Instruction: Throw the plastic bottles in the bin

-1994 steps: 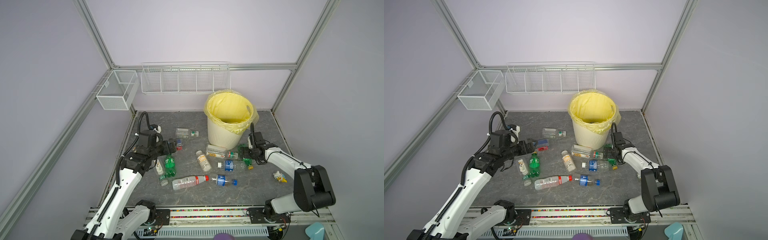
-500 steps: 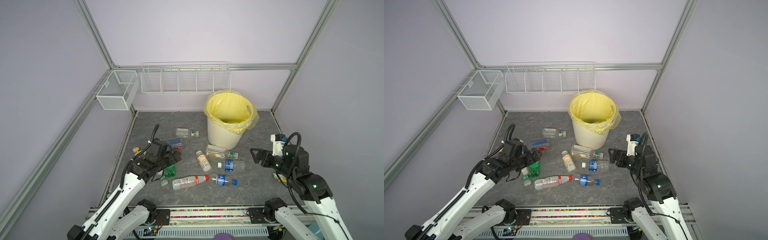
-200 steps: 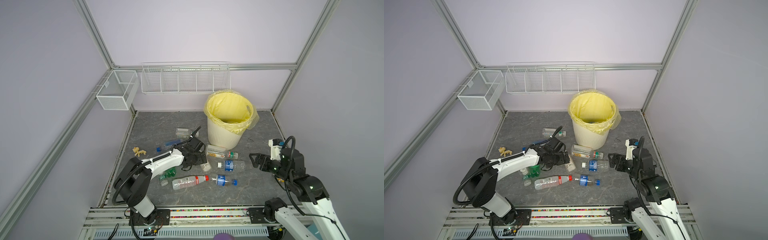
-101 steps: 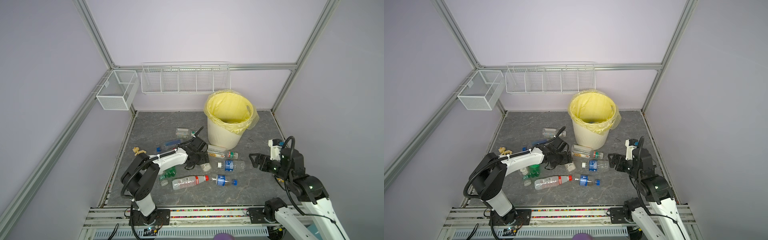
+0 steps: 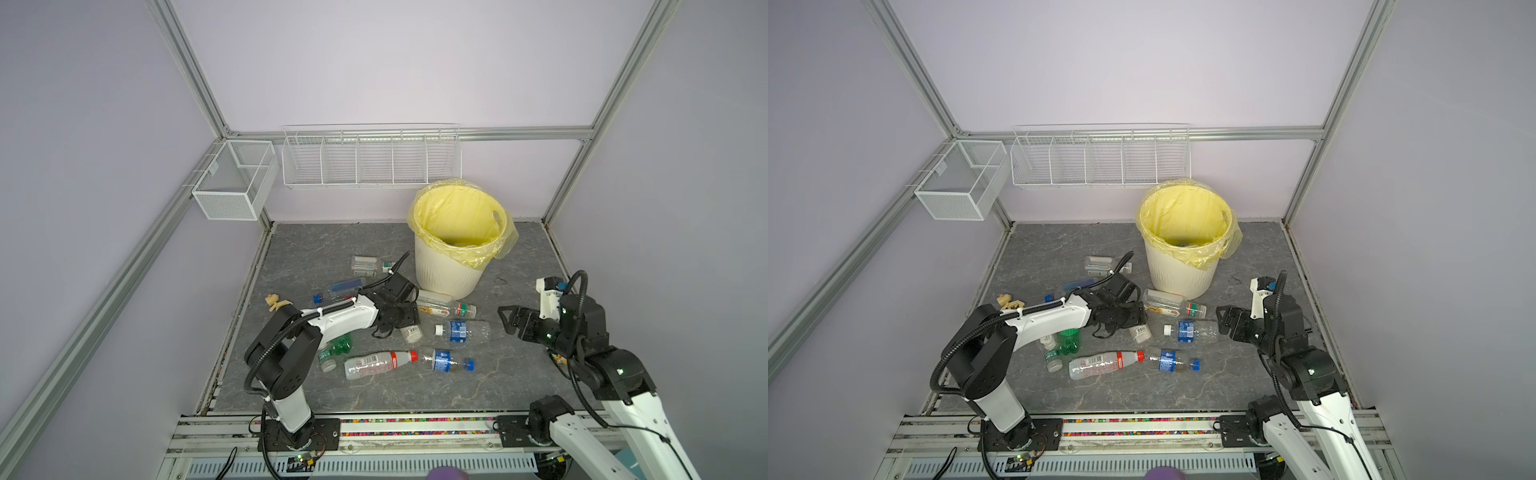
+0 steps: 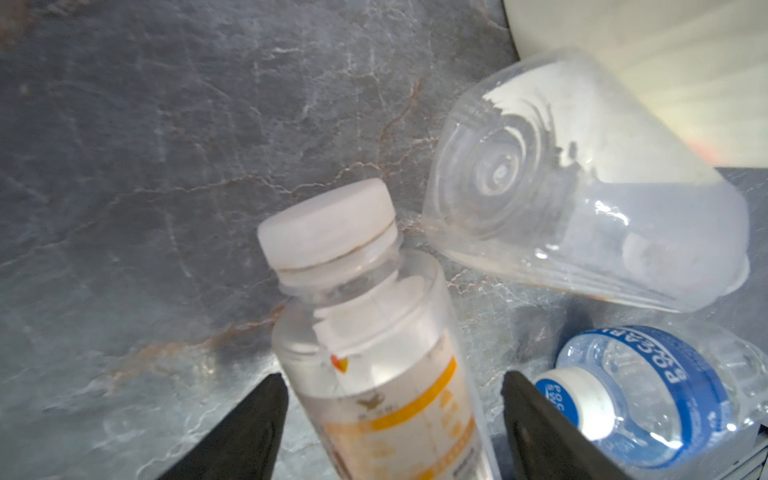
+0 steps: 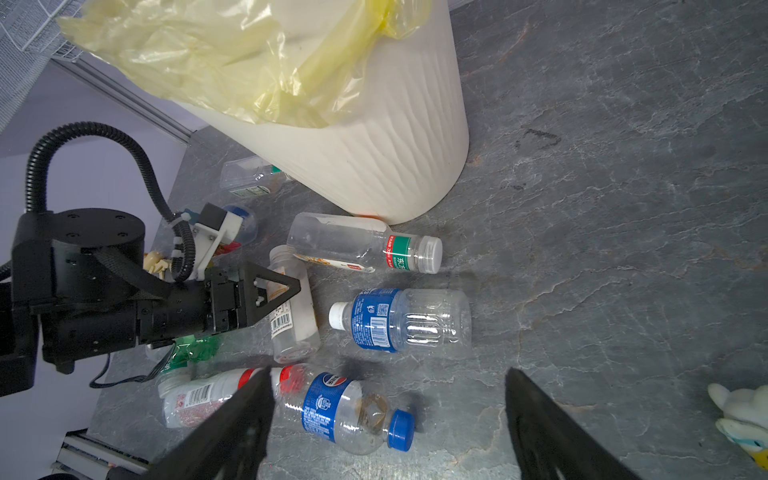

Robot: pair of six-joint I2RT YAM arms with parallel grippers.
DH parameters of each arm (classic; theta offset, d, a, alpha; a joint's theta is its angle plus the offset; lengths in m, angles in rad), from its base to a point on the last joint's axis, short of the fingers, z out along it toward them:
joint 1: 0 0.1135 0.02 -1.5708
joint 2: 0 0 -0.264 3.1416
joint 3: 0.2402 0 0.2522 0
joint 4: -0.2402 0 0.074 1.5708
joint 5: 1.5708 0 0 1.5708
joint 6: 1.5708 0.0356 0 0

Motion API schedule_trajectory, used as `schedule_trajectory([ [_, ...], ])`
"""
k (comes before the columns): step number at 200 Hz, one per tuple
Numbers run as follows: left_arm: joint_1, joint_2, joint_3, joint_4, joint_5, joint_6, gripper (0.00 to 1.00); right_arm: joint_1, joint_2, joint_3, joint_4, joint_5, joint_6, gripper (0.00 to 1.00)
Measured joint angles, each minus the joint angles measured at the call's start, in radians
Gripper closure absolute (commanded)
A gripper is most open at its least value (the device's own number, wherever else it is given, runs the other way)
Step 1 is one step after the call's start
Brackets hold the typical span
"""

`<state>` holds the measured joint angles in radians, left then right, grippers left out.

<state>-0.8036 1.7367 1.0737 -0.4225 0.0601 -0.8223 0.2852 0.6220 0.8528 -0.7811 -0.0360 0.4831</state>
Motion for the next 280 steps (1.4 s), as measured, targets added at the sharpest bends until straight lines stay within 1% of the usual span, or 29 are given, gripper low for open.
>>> schedule_trajectory([
  [23,0.0,0.008,0.0,0.009,-0.001,-0.008,0.23,0.0,-0.001,0.0,0.0,0.013,0.003,0.12],
  [77,-0.001,0.008,-0.011,0.053,-0.003,-0.03,0.4,0.0,-0.028,0.001,-0.005,0.037,0.018,0.12],
  [117,-0.002,0.008,-0.023,0.084,-0.003,-0.035,0.46,0.0,-0.042,0.002,-0.011,0.045,0.019,0.12],
  [181,-0.002,-0.01,-0.039,0.097,-0.003,-0.038,0.5,0.0,-0.059,0.002,-0.02,0.051,0.026,0.12],
  [259,-0.002,-0.151,-0.047,0.065,-0.004,-0.038,0.52,0.0,-0.06,0.002,-0.03,0.058,0.034,0.12],
  [280,-0.002,-0.175,-0.047,0.05,-0.007,-0.038,0.56,0.0,-0.059,0.002,-0.035,0.062,0.036,0.12],
])
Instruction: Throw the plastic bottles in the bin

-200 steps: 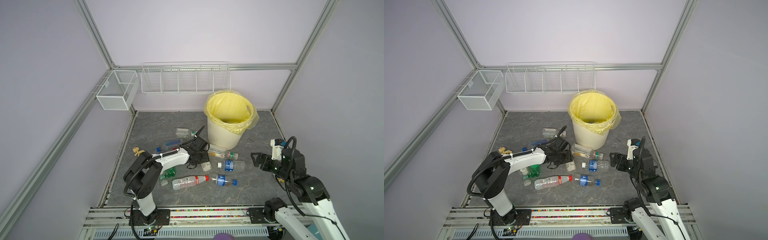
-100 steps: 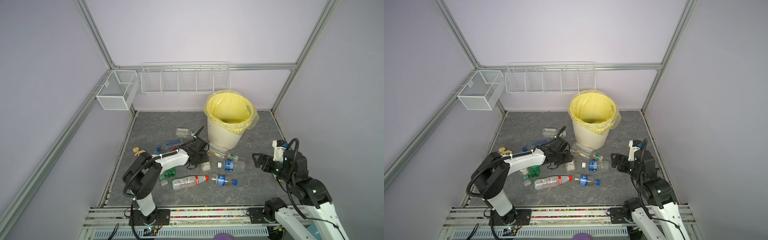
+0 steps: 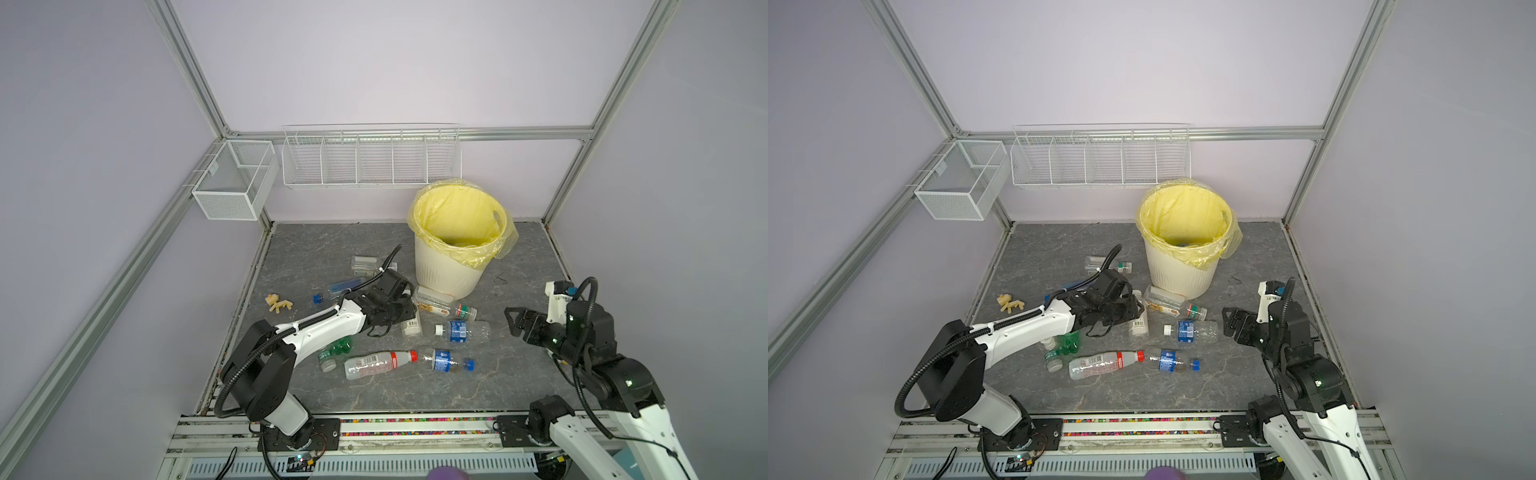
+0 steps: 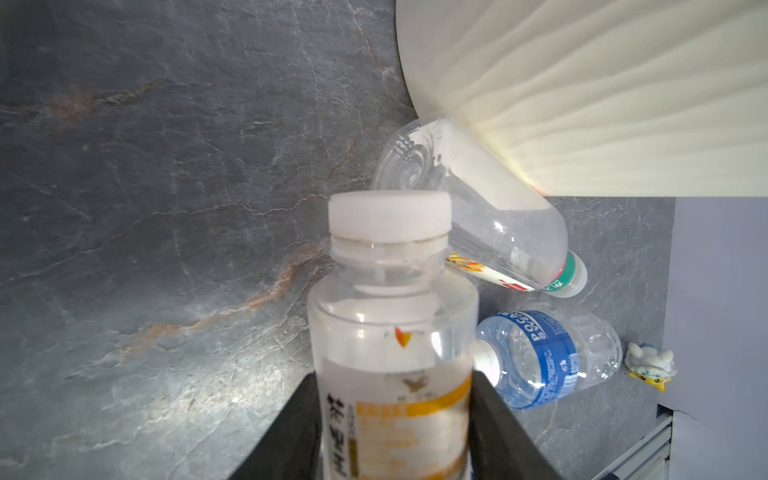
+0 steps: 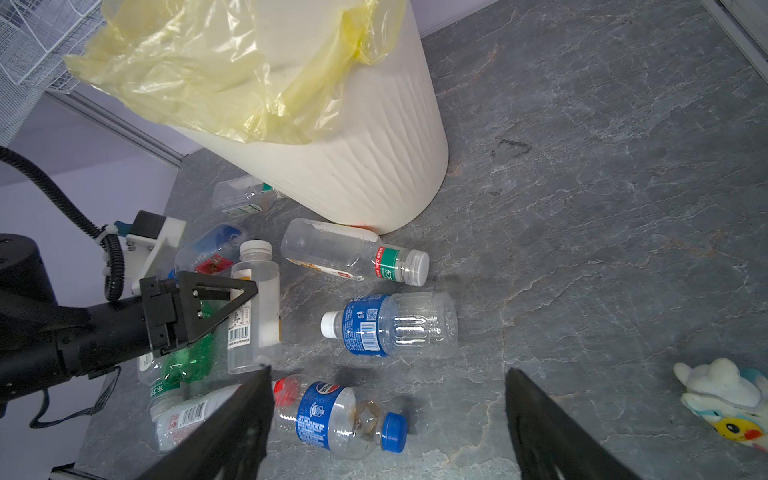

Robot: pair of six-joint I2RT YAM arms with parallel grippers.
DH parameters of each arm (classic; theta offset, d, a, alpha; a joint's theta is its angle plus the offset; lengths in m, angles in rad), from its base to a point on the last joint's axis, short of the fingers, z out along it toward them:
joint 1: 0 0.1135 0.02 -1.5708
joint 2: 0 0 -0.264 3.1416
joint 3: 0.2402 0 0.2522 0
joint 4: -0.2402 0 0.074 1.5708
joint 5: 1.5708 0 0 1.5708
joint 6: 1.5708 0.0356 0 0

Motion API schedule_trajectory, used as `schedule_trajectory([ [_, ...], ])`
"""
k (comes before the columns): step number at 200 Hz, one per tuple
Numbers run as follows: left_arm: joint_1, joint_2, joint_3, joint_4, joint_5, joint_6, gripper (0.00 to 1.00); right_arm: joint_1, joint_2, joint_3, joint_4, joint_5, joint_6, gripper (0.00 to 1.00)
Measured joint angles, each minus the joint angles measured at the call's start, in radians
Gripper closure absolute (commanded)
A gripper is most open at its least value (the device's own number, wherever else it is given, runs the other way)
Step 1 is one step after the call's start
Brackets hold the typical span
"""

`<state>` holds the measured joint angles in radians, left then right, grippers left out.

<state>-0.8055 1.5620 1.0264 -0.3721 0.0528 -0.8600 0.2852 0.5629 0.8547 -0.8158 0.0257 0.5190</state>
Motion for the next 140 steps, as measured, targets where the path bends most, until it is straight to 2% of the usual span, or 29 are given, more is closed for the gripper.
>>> schedule_trajectory([
  [65,0.0,-0.066,0.0,-0.038,-0.001,0.0,0.57,0.0,0.034,0.0,-0.004,0.012,0.002,0.12],
  [140,0.003,-0.222,-0.038,-0.071,-0.003,0.0,0.57,0.0,0.069,-0.004,0.002,0.012,0.002,0.12],
])
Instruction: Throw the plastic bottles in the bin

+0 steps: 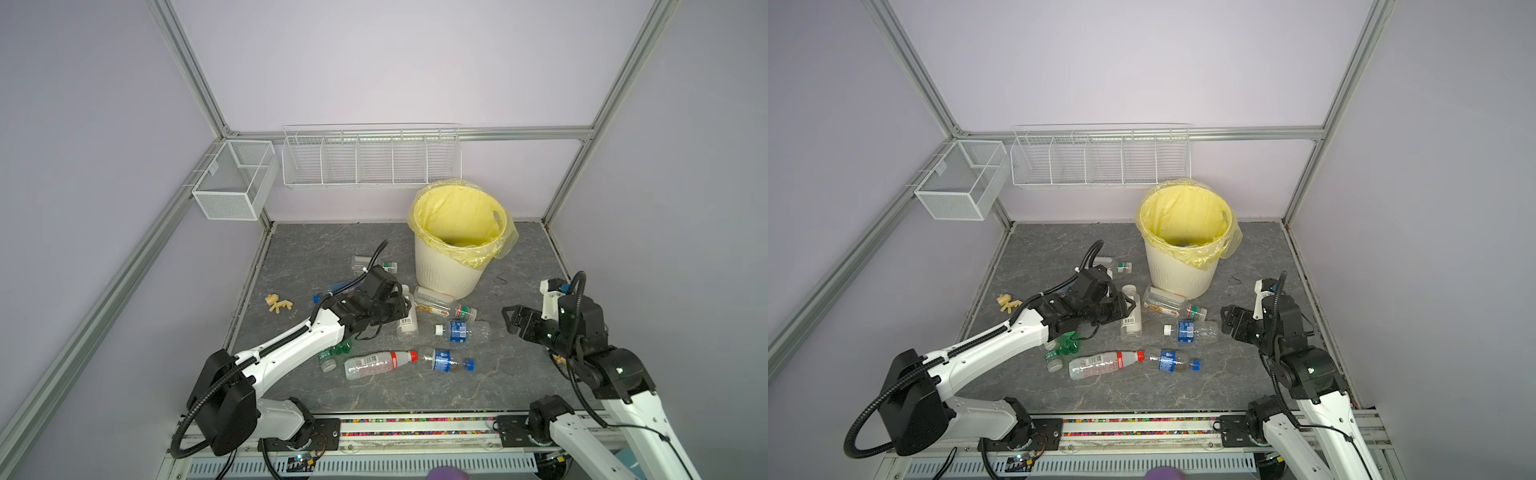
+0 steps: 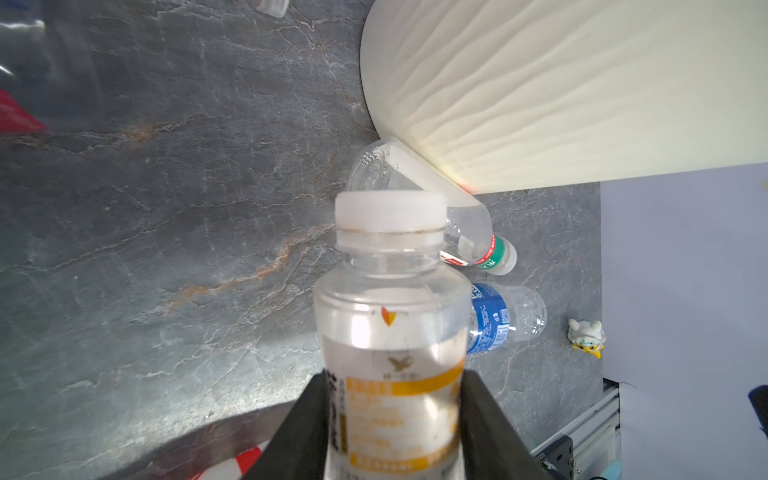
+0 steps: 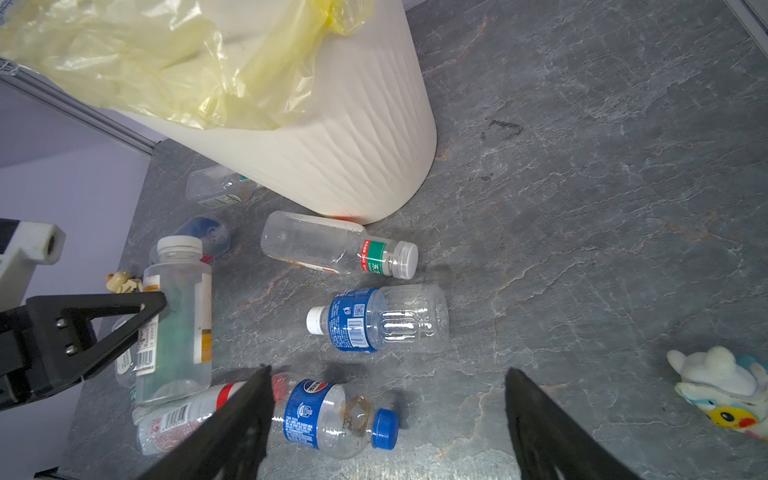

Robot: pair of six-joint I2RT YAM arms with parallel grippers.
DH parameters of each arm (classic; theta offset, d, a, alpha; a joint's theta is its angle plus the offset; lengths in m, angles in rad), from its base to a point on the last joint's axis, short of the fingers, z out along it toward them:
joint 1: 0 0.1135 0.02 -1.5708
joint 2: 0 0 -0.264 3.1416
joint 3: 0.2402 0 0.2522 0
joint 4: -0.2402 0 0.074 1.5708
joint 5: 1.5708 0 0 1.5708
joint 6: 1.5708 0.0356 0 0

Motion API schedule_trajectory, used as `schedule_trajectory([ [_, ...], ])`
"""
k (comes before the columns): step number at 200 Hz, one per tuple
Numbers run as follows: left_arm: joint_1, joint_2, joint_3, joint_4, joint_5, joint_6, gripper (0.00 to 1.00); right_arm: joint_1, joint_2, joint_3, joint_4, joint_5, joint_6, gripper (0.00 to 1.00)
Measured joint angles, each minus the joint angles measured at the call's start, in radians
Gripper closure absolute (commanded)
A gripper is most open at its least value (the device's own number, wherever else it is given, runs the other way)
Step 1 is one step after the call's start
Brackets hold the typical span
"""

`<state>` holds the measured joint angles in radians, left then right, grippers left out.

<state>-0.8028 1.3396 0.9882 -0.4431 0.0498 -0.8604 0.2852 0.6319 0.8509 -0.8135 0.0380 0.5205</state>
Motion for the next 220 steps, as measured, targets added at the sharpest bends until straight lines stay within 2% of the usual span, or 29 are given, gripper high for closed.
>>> schedule_trajectory([
  [40,0.025,-0.088,-0.02,-0.01,-0.002,0.001,0.56,0.0,0.011,-0.027,0.007,-0.001,0.0,0.12],
  [79,0.06,-0.23,-0.056,0.017,-0.009,0.006,0.55,0.0,0.014,-0.039,0.008,-0.001,0.0,0.12],
  [101,0.069,-0.307,-0.1,0.04,-0.015,0.011,0.52,0.0,0.014,-0.04,0.01,-0.001,0.0,0.12],
  [116,0.082,-0.332,-0.111,0.041,-0.017,0.011,0.46,0.0,0.014,-0.04,0.011,-0.001,0.002,0.12],
  [220,0.101,-0.165,-0.111,-0.011,0.021,0.096,0.26,0.0,0.021,-0.073,0.017,-0.009,0.015,0.12],
])
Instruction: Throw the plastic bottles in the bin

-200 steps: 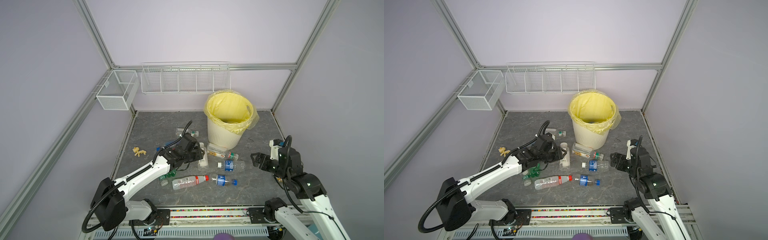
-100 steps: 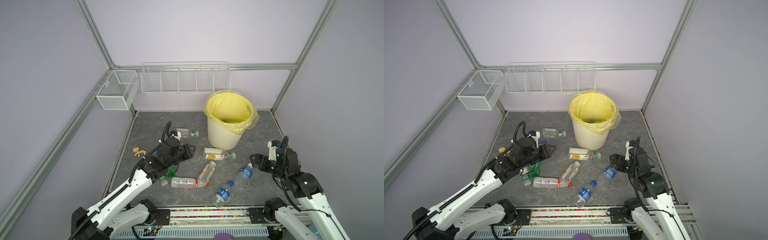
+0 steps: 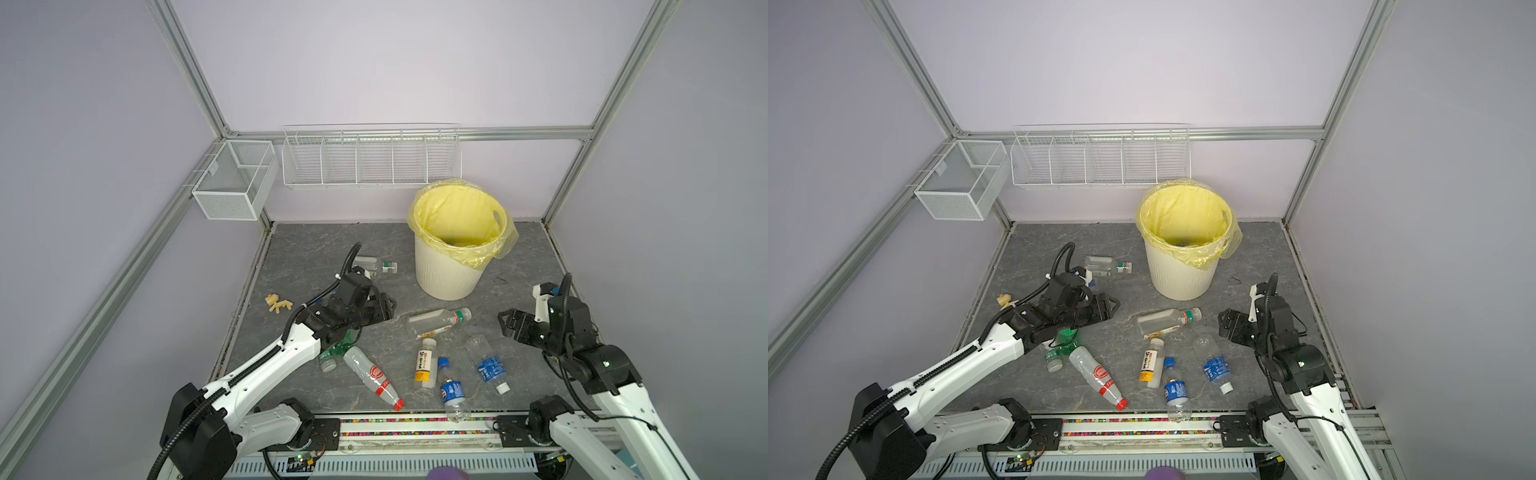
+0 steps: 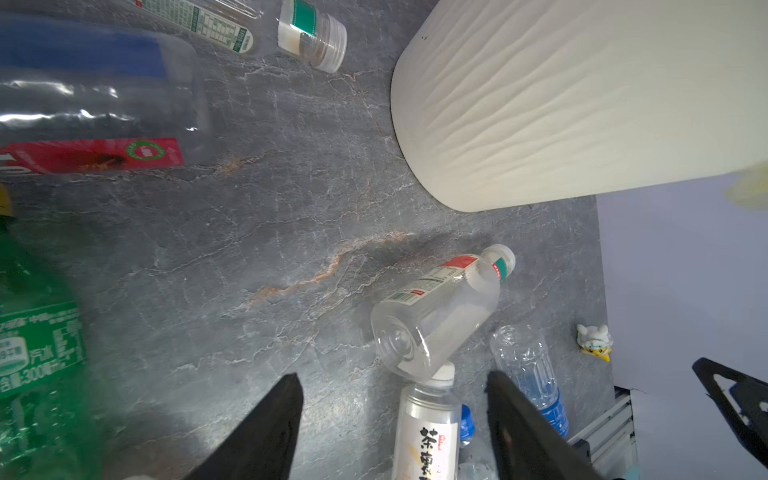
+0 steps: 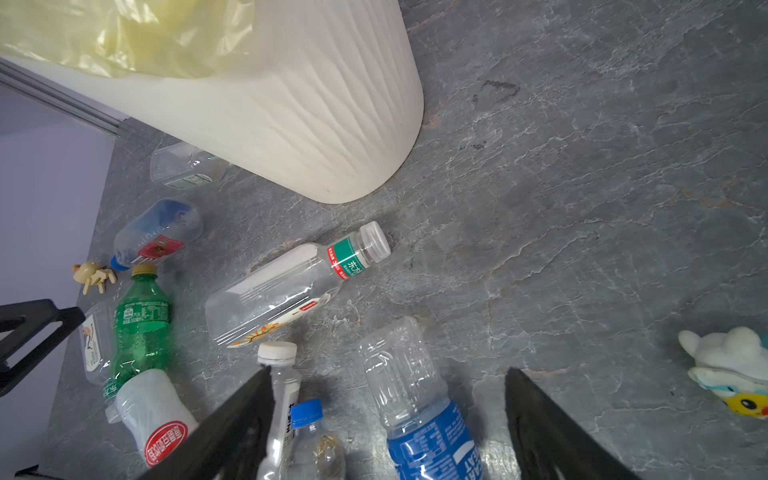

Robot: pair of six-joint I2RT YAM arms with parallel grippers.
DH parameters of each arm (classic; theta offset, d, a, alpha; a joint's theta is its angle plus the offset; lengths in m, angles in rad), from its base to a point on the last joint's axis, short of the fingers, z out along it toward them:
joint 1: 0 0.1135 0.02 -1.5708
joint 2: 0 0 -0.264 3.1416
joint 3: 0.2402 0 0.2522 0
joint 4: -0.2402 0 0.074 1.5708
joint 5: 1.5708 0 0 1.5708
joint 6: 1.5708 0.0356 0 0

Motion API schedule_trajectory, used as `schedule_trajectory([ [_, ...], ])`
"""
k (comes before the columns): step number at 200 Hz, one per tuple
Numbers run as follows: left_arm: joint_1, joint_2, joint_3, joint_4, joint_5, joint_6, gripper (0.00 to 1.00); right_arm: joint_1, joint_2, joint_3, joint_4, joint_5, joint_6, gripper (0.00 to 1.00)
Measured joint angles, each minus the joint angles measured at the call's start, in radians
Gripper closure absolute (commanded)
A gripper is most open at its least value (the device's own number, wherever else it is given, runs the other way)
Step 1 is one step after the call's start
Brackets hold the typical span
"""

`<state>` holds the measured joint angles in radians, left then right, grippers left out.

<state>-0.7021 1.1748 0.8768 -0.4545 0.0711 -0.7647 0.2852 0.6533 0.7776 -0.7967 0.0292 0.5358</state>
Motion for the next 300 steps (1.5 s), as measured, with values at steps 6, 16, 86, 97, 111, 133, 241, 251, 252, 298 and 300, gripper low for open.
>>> schedule_trajectory([
  [6,0.0,0.003,0.0,0.0,0.004,0.003,0.26,0.0,0.001,-0.002,0.0,0.0,0.0,0.12],
  [16,0.0,0.008,0.0,0.0,0.009,0.008,0.24,0.0,0.002,-0.005,-0.001,0.0,0.001,0.12],
  [86,-0.037,0.028,0.001,0.002,0.05,0.022,0.17,0.0,0.034,-0.06,-0.015,-0.042,0.006,0.12],
  [97,-0.056,0.035,0.001,0.009,0.051,0.018,0.17,0.0,0.047,-0.078,-0.015,-0.058,0.011,0.12],
  [111,-0.076,0.05,0.001,0.021,0.054,0.017,0.17,0.0,0.059,-0.098,-0.012,-0.08,0.018,0.12],
  [133,-0.101,0.08,0.001,0.037,0.061,0.014,0.16,0.002,0.075,-0.143,0.01,-0.117,0.035,0.12],
  [241,-0.123,0.133,-0.038,0.042,0.067,-0.008,0.16,0.174,0.279,-0.232,0.147,-0.072,0.104,0.03],
  [251,-0.123,0.13,-0.038,0.034,0.056,-0.006,0.16,0.183,0.296,-0.233,0.153,-0.058,0.107,0.09],
  [252,-0.123,0.13,-0.038,0.032,0.055,-0.006,0.16,0.183,0.298,-0.233,0.154,-0.057,0.107,0.09],
  [298,-0.123,0.107,-0.025,-0.034,0.0,0.013,0.16,0.205,0.36,-0.248,0.208,-0.02,0.124,0.27],
  [300,-0.123,0.106,-0.024,-0.035,-0.001,0.013,0.16,0.205,0.362,-0.248,0.209,-0.019,0.124,0.28],
])
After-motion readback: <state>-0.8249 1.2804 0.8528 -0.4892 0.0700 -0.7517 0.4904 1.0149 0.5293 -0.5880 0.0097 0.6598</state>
